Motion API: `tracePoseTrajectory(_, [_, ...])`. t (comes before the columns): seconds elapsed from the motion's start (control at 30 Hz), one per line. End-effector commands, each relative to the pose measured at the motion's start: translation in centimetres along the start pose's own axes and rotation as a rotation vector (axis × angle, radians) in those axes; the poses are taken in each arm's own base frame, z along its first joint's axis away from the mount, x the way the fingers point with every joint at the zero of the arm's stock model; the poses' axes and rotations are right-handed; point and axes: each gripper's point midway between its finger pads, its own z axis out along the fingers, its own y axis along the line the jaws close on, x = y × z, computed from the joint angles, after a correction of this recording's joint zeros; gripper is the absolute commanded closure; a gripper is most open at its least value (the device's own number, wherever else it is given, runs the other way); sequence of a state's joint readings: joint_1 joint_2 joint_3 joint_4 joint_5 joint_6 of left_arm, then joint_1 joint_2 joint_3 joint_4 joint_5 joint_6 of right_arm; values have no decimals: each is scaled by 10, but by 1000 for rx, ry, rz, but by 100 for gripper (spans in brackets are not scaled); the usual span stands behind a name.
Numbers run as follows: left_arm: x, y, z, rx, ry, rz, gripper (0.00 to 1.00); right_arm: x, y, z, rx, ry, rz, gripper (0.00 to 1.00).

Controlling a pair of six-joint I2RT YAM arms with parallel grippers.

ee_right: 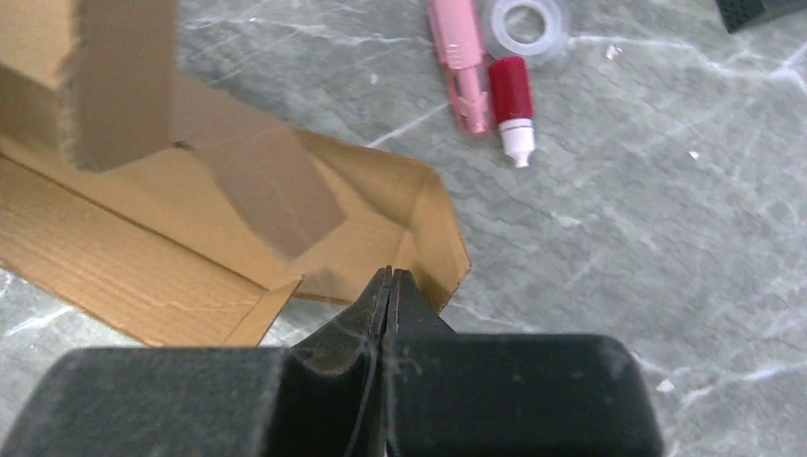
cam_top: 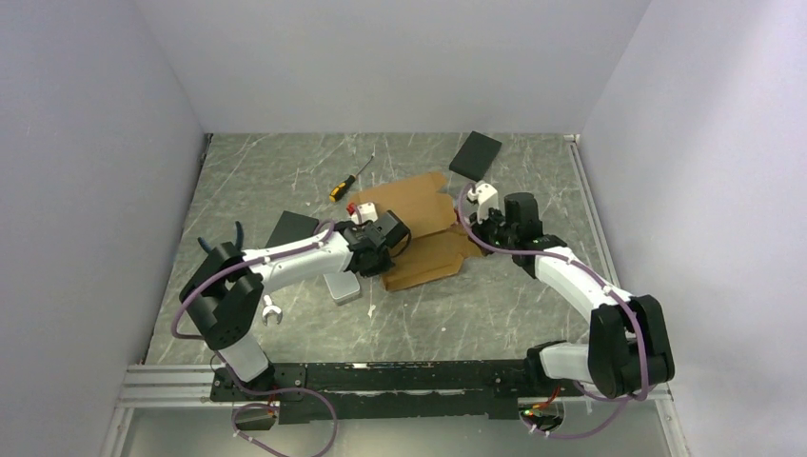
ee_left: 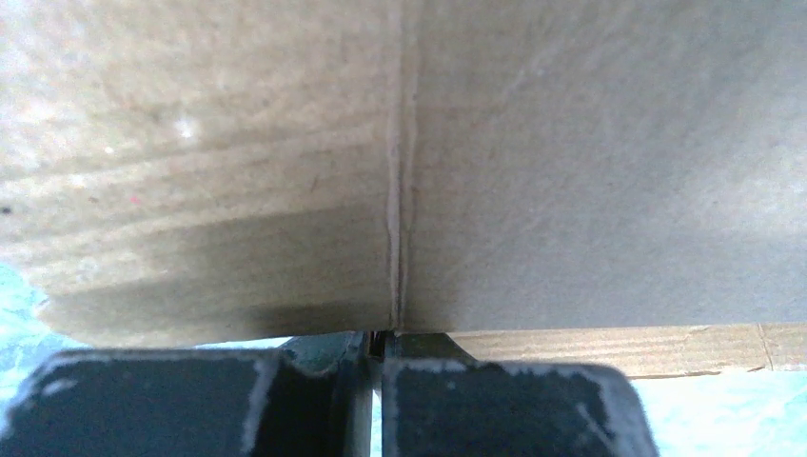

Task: Fold the paper box

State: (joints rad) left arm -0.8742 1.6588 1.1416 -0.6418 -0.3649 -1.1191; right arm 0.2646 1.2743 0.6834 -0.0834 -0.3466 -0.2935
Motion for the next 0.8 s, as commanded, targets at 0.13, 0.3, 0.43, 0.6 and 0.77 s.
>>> tracePoseTrajectory(0.13, [-5,-16,-14,107,-59,2,100,-26,-15,-10,10,-90,53,100])
tracePoseTrajectory(0.3, [-4,-20,-16,154,-69,2,100,-27,-17,-11,-4,-105,83,100])
tracePoseTrajectory(0.43, [1,-21,-17,173,-66,7,100,-39,-12,-16,-16,-167,95,100])
tracePoseTrajectory(0.6, [6,-23,-15,181,-63,5,100,-47,-13,-18,2,-212,157,100])
tracePoseTrajectory(0.77, [3,-29,-14,165,-59,22,100,-52,-10,-19,-14,-223,180,100])
